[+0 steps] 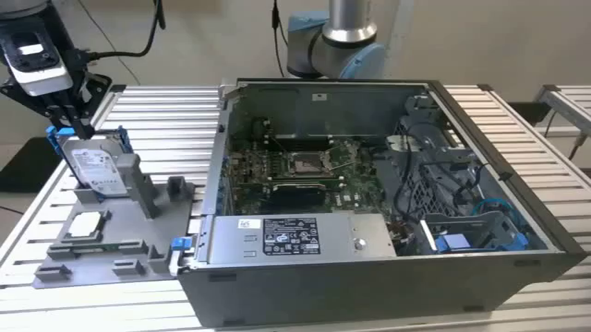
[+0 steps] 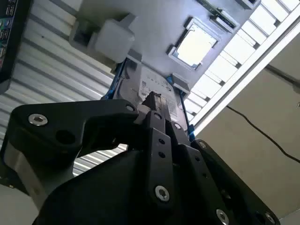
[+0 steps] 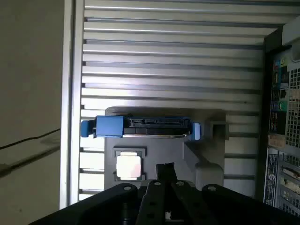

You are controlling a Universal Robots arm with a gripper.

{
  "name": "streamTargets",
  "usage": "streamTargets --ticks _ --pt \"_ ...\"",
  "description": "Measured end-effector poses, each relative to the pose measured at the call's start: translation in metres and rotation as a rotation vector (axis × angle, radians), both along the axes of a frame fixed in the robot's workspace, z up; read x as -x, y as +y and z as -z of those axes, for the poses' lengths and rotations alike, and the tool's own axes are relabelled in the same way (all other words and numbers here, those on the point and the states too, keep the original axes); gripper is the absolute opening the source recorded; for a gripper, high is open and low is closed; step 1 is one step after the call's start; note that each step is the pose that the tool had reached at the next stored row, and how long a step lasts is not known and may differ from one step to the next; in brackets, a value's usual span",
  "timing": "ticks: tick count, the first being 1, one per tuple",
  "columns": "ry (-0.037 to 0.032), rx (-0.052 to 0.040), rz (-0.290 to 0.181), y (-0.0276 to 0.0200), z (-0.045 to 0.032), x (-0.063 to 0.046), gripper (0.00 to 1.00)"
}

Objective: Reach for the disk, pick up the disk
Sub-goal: 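Reach for the disk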

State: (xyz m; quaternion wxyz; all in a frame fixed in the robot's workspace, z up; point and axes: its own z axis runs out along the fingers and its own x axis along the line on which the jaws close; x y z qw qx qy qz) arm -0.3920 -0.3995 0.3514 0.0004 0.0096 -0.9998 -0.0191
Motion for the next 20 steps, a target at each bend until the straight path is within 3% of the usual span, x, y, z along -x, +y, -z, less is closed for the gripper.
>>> streamTargets --ticks 13,16,20 --pt "0.0000 0.0001 0.000 0.0006 0.0000 0.000 0.00" --pt "0.0000 0.0000 0.000 0.0042 0.0000 0.000 0.00" --pt "0.0001 0.0001 0.000 0.0126 0.0000 0.003 0.00"
